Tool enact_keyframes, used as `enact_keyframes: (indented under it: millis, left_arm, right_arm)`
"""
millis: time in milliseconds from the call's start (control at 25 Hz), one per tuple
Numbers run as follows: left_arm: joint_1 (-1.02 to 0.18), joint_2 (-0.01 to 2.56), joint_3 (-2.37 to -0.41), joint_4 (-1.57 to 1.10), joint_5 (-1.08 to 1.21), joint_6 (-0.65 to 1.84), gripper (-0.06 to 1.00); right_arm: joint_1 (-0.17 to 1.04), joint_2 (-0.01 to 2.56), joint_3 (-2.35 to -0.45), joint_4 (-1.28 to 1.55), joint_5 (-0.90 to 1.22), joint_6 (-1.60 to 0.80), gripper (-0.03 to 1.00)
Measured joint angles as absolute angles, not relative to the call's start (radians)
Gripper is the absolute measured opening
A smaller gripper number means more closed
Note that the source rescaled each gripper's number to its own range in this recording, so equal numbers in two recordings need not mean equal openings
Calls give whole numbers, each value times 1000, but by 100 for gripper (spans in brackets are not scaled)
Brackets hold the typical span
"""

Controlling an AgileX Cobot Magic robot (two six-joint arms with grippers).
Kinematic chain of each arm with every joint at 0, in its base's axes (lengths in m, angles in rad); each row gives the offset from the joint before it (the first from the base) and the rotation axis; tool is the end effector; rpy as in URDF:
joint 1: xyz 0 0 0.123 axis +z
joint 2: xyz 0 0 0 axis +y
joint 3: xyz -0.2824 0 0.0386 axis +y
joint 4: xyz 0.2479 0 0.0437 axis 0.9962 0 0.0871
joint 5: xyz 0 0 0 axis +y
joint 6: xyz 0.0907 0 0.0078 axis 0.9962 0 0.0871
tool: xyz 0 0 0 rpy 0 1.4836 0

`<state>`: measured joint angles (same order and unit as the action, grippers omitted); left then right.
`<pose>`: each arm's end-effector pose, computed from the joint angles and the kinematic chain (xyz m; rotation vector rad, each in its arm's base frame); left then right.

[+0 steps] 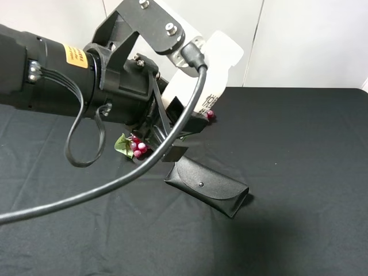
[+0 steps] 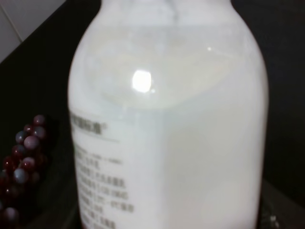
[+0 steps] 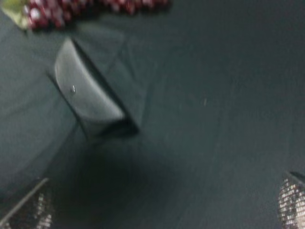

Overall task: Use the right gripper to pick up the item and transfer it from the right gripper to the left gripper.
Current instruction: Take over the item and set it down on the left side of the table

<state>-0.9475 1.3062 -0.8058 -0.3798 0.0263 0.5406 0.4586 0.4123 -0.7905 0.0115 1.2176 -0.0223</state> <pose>0.1652 -0.2314 0.2864 1.0820 1.7361 -0.5079 0.0331 0.0174 0.3414 -0.5568 2.2672 0.2334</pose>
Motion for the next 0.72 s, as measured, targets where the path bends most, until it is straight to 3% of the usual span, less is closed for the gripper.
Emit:
enact_keyframes:
  millis: [280,720]
  left_arm:
    - [-948,1306,-806,-380,26,541,3]
    - [-948,1306,-806,-380,25,541,3]
  right_arm:
    - [459,243,-620,33,1153,0,100]
    - [459,115,-498,28,1033,0,100]
